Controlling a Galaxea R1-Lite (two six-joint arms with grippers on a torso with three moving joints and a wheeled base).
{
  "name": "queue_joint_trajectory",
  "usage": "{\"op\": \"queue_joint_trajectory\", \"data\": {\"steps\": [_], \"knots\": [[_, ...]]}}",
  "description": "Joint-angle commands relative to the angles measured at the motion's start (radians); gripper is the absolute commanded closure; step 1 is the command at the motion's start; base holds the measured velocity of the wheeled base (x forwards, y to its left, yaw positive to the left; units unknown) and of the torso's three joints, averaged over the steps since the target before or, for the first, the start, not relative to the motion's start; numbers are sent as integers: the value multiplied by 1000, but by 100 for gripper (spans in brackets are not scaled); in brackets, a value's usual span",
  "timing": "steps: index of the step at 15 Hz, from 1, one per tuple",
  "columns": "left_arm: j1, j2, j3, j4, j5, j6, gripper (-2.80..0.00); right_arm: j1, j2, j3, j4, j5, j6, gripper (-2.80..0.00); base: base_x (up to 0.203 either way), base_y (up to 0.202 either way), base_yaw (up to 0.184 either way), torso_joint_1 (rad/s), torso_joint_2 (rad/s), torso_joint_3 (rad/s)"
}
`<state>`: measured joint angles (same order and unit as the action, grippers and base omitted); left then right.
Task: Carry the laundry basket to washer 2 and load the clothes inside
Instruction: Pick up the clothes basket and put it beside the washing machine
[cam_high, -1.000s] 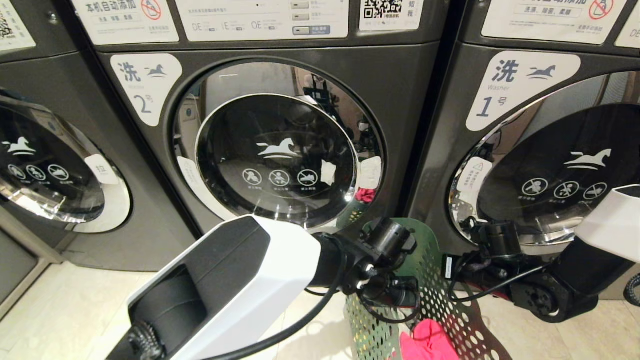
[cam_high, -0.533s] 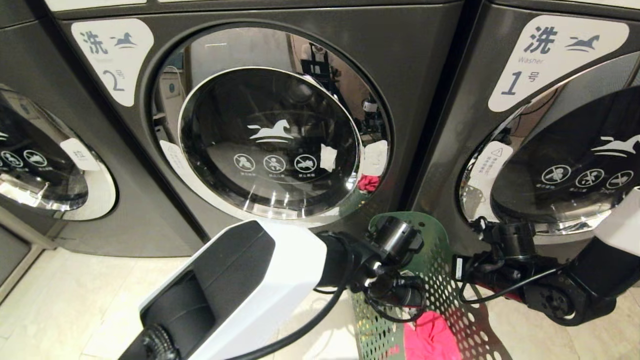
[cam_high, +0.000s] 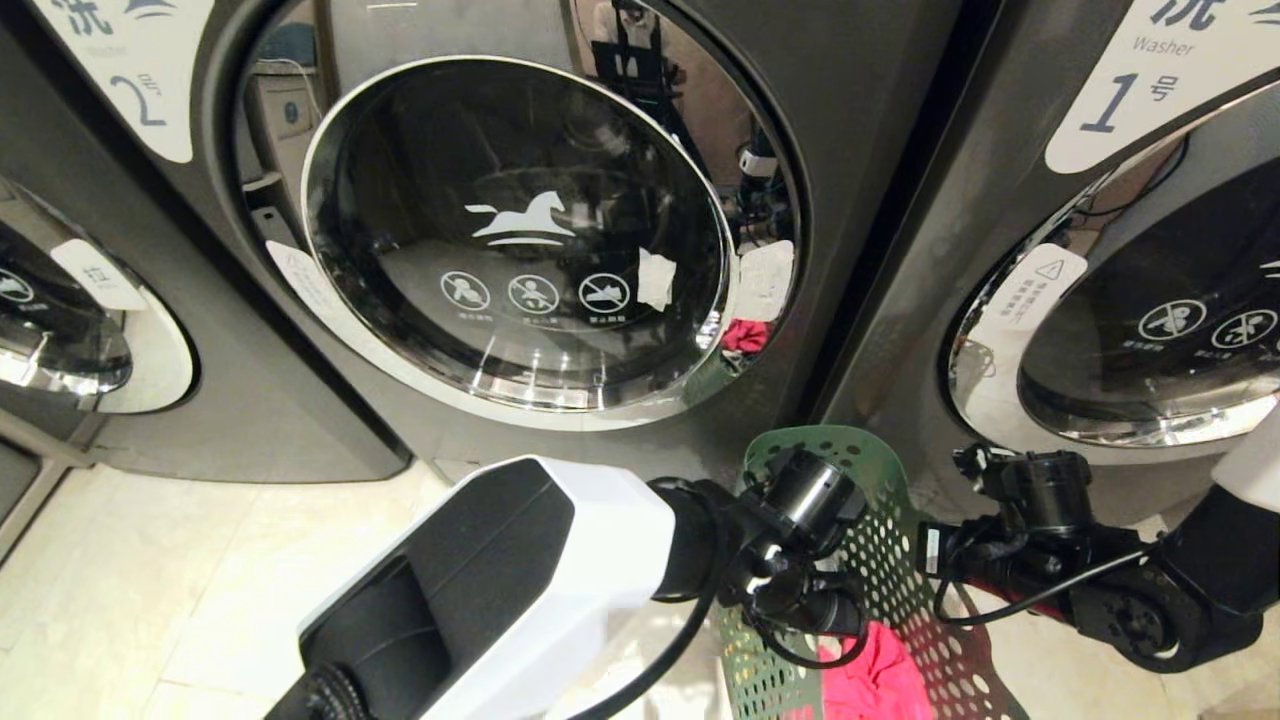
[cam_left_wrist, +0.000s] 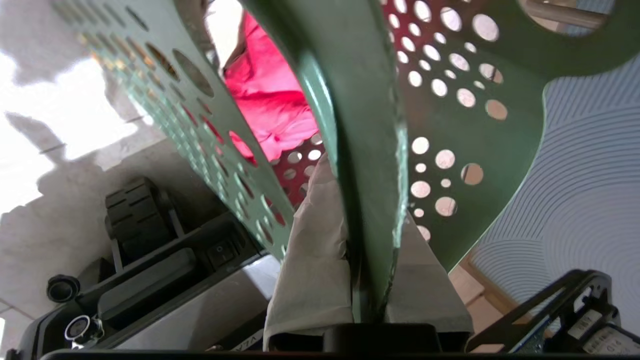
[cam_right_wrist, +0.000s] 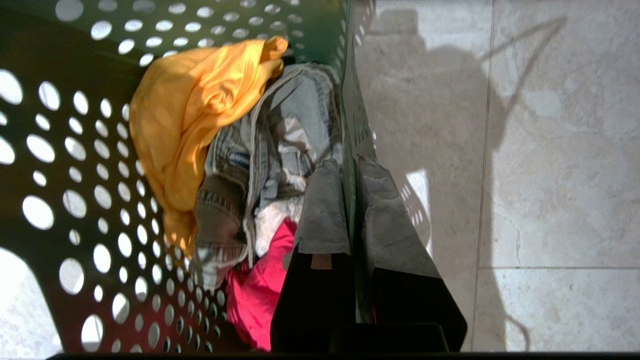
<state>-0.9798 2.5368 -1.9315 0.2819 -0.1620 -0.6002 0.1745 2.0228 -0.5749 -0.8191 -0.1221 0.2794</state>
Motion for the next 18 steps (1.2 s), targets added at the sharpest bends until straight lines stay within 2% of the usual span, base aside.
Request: {"op": "queue_joint_trajectory", "data": {"steps": [1,3,7,10,13,18], "knots": [[-5,2,2,2,7,-4,0,0,-4,9,-4,-1,4,0,0,0,0,7,-6,-159],[-10,8,1,0,43,-4,0,0,-4,20,-5,1,6,0,0,0,0,0,5,-71],[-14,8,2,10,52,-4,0,0,12,33,-5,2,9,0,0,0,0,0,1,-7],[-14,22,2,17,127,-4,0,0,31,35,-5,4,11,0,0,0,0,0,0,0],[-20,17,2,16,133,-3,0,0,40,32,-12,6,12,0,0,0,0,0,0,0],[-22,22,2,21,133,7,0,0,73,50,-101,0,3,0,0,0,0,0,0,0]]}}
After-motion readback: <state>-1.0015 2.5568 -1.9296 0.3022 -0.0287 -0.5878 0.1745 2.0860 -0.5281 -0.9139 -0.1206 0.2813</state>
